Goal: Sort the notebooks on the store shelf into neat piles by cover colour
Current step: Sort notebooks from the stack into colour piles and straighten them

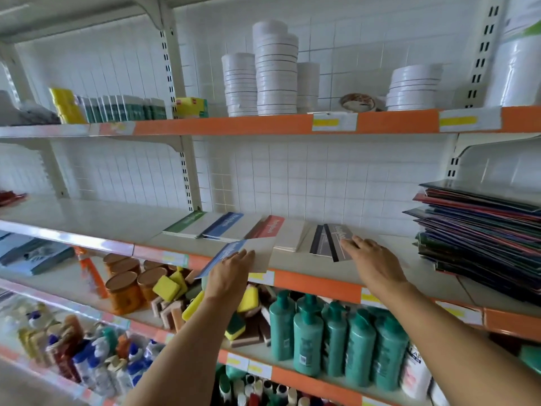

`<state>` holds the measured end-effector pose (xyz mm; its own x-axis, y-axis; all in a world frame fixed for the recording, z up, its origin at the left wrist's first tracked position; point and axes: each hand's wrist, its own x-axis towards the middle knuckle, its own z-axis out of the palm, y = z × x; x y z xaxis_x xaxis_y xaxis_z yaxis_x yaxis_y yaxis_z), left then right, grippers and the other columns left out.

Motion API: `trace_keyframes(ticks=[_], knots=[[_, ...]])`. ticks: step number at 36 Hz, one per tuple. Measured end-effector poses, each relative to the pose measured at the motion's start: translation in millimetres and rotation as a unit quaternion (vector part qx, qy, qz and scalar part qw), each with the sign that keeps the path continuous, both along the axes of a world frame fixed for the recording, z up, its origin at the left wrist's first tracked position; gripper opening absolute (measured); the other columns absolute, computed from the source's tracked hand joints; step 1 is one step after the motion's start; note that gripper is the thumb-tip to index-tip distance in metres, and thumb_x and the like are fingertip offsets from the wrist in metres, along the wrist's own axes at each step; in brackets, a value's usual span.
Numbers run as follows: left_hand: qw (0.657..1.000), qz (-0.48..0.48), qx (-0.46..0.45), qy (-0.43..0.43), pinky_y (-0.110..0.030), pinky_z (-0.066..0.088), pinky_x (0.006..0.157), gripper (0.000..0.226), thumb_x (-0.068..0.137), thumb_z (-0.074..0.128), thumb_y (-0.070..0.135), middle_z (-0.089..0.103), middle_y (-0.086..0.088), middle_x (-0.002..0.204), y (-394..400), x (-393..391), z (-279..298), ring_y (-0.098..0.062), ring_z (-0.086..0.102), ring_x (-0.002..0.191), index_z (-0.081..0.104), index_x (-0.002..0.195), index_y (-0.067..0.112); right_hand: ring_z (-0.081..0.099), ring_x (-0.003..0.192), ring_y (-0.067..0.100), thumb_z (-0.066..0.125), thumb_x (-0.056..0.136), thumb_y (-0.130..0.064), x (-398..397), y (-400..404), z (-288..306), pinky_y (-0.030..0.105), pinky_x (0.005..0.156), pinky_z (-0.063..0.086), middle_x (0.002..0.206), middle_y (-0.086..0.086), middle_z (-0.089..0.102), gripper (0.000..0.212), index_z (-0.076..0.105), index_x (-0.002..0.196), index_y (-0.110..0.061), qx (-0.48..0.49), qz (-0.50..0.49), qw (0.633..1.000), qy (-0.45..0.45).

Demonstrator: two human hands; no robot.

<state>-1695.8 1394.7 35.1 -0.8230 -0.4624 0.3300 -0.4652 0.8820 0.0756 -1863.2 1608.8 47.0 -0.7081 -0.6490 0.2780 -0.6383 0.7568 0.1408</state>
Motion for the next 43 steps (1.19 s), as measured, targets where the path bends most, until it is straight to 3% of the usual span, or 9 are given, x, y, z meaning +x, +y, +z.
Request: trace_keyframes(ticks=[9, 16, 27, 29, 32, 34, 38, 40, 43], knots=[[0.999, -0.035, -0.014, 0.0, -0.035, 0.044, 0.096, 0.044, 0.099, 0.037, 0.008, 0.047, -0.003, 0.142, 9.2, -54.5, 1.0, -0.024, 0.048, 0.127, 0.04, 0.142, 0.019, 0.036, 0.135, 0.026, 0.035, 0.093, 0.005, -34.8, 3.8, -4.1, 0.034, 0.104, 0.04, 0.155, 0.005, 0.026, 0.066, 0.019, 0.151, -0.023, 0.017, -0.029, 0.999, -0.013], [0.998, -0.046, -0.028, -0.009, -0.033, 0.045, 0.096, 0.043, 0.1, 0.039, 0.01, 0.048, -0.002, 0.141, 6.3, -83.8, -1.3, -0.021, 0.048, 0.127, 0.04, 0.141, 0.019, 0.046, 0.124, 0.027, 0.035, 0.091, 0.005, -59.1, -8.5, -20.6, 0.035, 0.091, 0.045, 0.145, 0.005, 0.038, 0.065, 0.025, 0.148, -0.023, 0.021, -0.014, 0.999, -0.031], [0.999, -0.043, -0.009, 0.007, -0.039, 0.048, 0.092, 0.046, 0.096, 0.042, 0.003, 0.052, -0.006, 0.137, -40.5, -95.3, -12.3, -0.026, 0.052, 0.122, 0.045, 0.14, 0.016, 0.049, 0.118, 0.027, 0.044, 0.092, -0.003, -80.8, -51.5, -46.4, 0.032, 0.084, 0.043, 0.137, 0.004, 0.046, 0.052, 0.035, 0.14, -0.023, 0.049, -0.019, 0.996, -0.066], [0.997, -0.055, -0.03, 0.047, -0.039, 0.054, 0.081, 0.043, 0.088, 0.056, 0.0, 0.061, -0.008, 0.125, -54.8, -94.6, -12.0, -0.027, 0.061, 0.11, 0.056, 0.13, 0.013, 0.049, 0.117, 0.026, 0.048, 0.088, -0.001, -85.1, -60.0, -52.6, 0.032, 0.083, 0.043, 0.136, 0.003, 0.046, 0.056, 0.035, 0.138, -0.024, 0.05, -0.025, 0.996, -0.068], [0.996, -0.065, -0.039, 0.045, -0.037, 0.055, 0.047, 0.044, 0.054, 0.083, -0.008, 0.072, -0.009, 0.085, -82.9, -97.7, -17.0, -0.027, 0.071, 0.071, 0.074, 0.094, 0.01, 0.046, 0.123, 0.025, 0.052, 0.084, 0.005, -92.3, -70.8, -59.7, 0.033, 0.089, 0.044, 0.14, 0.001, 0.043, 0.072, 0.026, 0.145, -0.024, 0.051, -0.034, 0.995, -0.074], [0.996, -0.079, -0.019, 0.03, -0.042, 0.056, 0.051, 0.041, 0.061, 0.074, -0.013, 0.072, -0.014, 0.089, -100.9, -101.5, -22.8, -0.033, 0.07, 0.075, 0.073, 0.097, 0.006, 0.044, 0.128, 0.025, 0.047, 0.087, 0.006, -96.6, -76.7, -62.2, 0.033, 0.099, 0.041, 0.147, 0.001, 0.039, 0.075, 0.02, 0.15, -0.024, 0.051, -0.038, 0.994, -0.094], [0.996, -0.08, -0.011, 0.044, -0.037, 0.053, 0.039, 0.044, 0.048, 0.081, -0.013, 0.07, -0.009, 0.075, -140.1, -112.8, -29.2, -0.029, 0.069, 0.06, 0.073, 0.085, 0.01, 0.038, 0.135, 0.023, 0.044, 0.094, -0.008, -101.1, -89.2, -64.5, 0.035, 0.108, 0.033, 0.155, 0.0, 0.028, 0.07, 0.011, 0.153, -0.026, 0.069, -0.06, 0.984, -0.151], [0.995, -0.091, -0.019, 0.046, -0.039, 0.056, 0.045, 0.042, 0.055, 0.078, -0.013, 0.072, -0.011, 0.082, -155.7, -119.9, -28.9, -0.03, 0.07, 0.068, 0.073, 0.09, 0.009, 0.033, 0.138, 0.022, 0.046, 0.097, -0.028, -103.3, -95.6, -65.8, 0.037, 0.111, 0.03, 0.157, -0.002, 0.023, 0.067, 0.009, 0.153, -0.026, 0.077, -0.073, 0.978, -0.179], [0.994, -0.101, -0.022, 0.042, -0.04, 0.051, 0.087, 0.042, 0.091, 0.051, 0.002, 0.057, -0.005, 0.134, -173.6, -129.0, -32.3, -0.029, 0.058, 0.117, 0.057, 0.131, 0.017, 0.024, 0.142, 0.021, 0.044, 0.096, -0.047, -108.8, -101.8, -67.6, 0.04, 0.115, 0.019, 0.159, -0.003, 0.017, 0.07, 0.008, 0.153, -0.027, 0.09, -0.094, 0.972, -0.196]])
